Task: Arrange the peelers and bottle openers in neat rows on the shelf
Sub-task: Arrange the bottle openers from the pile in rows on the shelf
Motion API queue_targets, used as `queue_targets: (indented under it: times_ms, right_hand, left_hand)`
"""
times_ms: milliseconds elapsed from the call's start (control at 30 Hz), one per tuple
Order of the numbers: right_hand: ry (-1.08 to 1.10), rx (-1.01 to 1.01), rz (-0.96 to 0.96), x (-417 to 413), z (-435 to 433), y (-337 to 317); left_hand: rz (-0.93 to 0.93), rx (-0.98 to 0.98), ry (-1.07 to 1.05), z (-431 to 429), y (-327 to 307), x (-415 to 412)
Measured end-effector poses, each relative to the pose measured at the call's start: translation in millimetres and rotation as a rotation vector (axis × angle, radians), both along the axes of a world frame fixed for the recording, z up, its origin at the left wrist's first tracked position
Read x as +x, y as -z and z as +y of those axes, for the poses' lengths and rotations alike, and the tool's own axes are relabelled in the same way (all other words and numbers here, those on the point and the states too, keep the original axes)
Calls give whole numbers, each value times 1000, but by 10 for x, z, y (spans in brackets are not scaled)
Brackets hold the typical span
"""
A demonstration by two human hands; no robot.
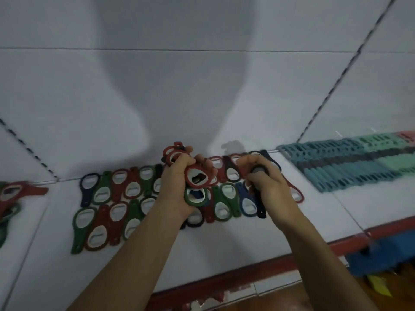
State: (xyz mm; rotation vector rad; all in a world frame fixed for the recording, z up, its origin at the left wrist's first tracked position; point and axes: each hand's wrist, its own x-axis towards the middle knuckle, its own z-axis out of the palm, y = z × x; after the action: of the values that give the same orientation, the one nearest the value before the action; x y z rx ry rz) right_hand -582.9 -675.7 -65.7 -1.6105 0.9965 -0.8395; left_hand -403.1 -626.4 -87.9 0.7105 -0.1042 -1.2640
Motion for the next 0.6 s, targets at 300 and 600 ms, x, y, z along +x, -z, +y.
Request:
queue_targets:
  times_ms: [300, 600]
  right_hand:
    - [181, 114, 9, -1268, -698, 253]
    - [-54, -52, 329, -1551, -1053, 561]
  left_hand:
    - [-81, 56, 140, -438, 82, -1053]
    - [-93, 77, -12, -739, 165, -1649]
